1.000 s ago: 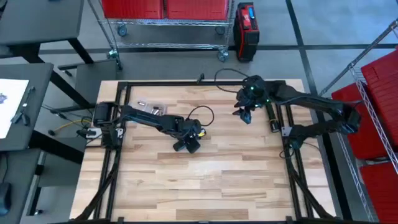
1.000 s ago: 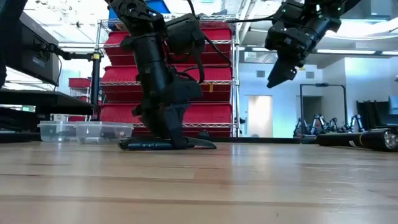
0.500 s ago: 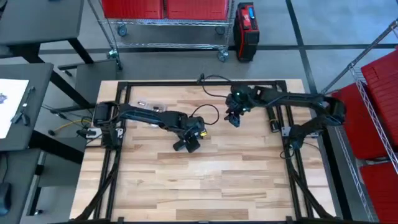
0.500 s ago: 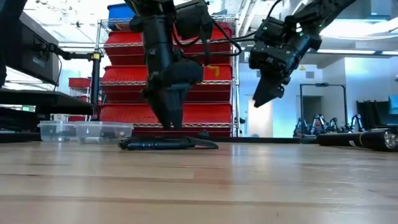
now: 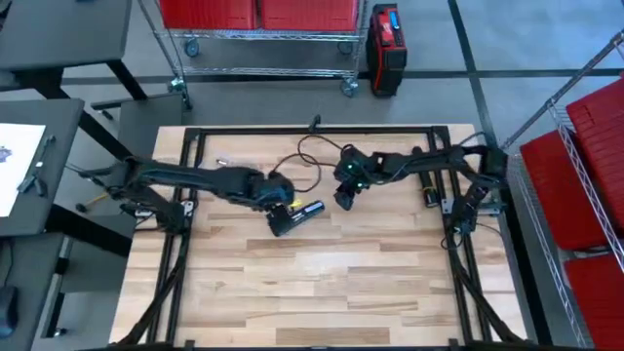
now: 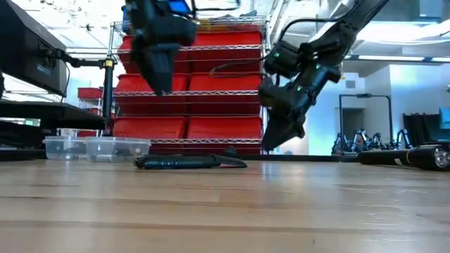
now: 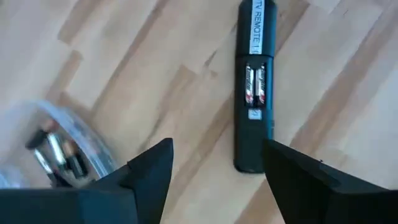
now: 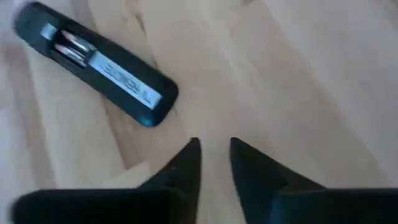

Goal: Insert battery
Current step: Close the remote's battery compartment

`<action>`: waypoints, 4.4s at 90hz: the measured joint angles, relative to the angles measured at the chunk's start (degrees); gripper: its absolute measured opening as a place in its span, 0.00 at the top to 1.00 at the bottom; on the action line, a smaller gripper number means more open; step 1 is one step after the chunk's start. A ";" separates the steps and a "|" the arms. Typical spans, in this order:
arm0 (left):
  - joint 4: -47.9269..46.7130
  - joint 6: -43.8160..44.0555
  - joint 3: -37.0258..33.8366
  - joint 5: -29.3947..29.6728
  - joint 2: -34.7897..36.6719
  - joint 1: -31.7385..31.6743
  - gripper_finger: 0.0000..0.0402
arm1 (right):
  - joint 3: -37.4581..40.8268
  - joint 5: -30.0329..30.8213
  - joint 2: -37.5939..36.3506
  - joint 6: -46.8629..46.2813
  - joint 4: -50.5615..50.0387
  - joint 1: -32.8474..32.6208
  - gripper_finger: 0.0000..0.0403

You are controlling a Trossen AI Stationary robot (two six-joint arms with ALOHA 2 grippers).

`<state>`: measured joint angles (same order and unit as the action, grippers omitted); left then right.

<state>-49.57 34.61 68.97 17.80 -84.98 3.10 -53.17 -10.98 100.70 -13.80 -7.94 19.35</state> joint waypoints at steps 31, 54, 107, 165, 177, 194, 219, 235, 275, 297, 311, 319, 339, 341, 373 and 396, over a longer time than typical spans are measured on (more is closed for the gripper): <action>18.30 17.44 -18.98 -2.71 4.70 7.11 0.45 | -5.02 0.63 7.33 -3.38 0.44 -2.73 1.00; 24.99 19.23 -23.44 -2.71 1.40 7.71 0.45 | -5.62 0.96 7.46 -4.83 0.32 -3.75 1.00; 30.07 18.22 -24.62 -4.03 -4.40 7.82 0.45 | -7.12 2.24 11.36 -7.79 5.56 -7.10 1.00; 29.64 17.49 -24.62 -3.98 -4.40 7.82 0.45 | -9.68 0.66 11.74 -6.74 6.64 -9.27 1.00; 29.62 17.49 -24.62 -3.96 -4.40 7.82 0.45 | -9.68 0.69 11.73 -6.73 7.06 -8.74 1.00; 29.60 17.49 -24.62 -3.96 -4.40 7.82 0.45 | -9.71 0.61 10.91 -6.73 6.37 -8.66 1.00; 29.56 17.07 -24.62 -3.96 -4.40 7.82 0.45 | -9.81 -1.06 9.62 -5.22 9.28 -12.79 1.00; 29.58 17.05 -24.62 -3.94 -4.40 7.82 0.45 | -9.77 0.79 11.45 -5.68 12.04 -14.19 1.00; 29.69 16.83 -24.58 -3.96 -4.40 7.82 0.45 | -9.81 1.54 13.83 -7.83 18.04 -11.83 1.00; 29.69 16.63 -24.59 -3.96 -4.40 7.82 0.45 | -9.80 -1.00 13.96 -7.78 19.52 -12.95 1.00; 29.71 16.57 -24.59 -3.96 -4.40 7.82 0.45 | -9.77 -1.22 13.97 -7.80 19.54 -12.87 1.00; 29.72 16.02 -24.59 -3.97 -4.40 7.82 0.45 | -9.77 -1.13 13.99 -7.75 19.53 -13.06 1.00; 29.74 15.59 -24.59 -3.96 -4.40 7.82 0.45 | -9.76 -0.54 15.84 -7.59 20.33 -14.11 1.00; 29.80 15.61 -24.59 -3.98 -4.40 7.82 0.45 | -9.77 -0.17 16.07 -7.65 20.76 -14.04 1.00; 29.80 15.54 -24.59 -3.96 -4.40 7.82 0.45 | -13.18 1.21 17.18 -7.81 20.35 -12.14 1.00; 29.78 15.54 -24.59 -3.93 -4.40 7.82 0.45 | -13.33 0.02 17.69 -9.02 19.63 -10.31 1.00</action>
<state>-19.79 50.15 44.38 13.87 -89.38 10.92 -66.50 -10.96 118.39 -22.82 11.68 9.04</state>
